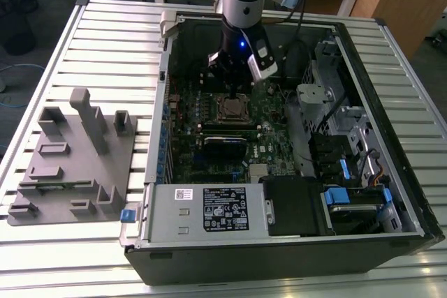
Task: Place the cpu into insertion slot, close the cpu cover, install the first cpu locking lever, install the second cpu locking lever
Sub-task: 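Install the second cpu locking lever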
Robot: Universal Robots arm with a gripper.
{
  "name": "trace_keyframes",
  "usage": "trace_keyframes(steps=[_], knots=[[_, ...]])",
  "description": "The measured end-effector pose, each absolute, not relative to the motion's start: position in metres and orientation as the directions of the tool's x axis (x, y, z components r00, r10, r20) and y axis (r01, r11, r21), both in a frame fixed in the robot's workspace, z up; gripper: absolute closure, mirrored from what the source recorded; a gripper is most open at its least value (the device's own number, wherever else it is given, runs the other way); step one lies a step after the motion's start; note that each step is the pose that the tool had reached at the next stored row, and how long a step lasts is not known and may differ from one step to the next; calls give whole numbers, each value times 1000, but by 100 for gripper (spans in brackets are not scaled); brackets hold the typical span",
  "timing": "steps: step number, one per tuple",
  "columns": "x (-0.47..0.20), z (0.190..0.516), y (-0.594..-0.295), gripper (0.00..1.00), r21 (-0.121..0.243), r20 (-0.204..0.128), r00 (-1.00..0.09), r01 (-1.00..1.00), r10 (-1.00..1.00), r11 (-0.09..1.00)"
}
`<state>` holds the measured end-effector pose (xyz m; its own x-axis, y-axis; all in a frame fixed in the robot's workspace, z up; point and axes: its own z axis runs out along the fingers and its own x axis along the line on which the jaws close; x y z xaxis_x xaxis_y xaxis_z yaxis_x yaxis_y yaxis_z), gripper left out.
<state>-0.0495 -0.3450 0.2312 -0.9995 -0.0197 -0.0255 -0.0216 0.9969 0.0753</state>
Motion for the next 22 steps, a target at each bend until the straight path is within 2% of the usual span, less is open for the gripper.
trace_keyframes(steps=[14,22], knots=[[-49,236,-345,89,75,-24,-1000,-22,-20,997],[-50,236,-357,89,76,-24,-1000,-21,-20,997]])
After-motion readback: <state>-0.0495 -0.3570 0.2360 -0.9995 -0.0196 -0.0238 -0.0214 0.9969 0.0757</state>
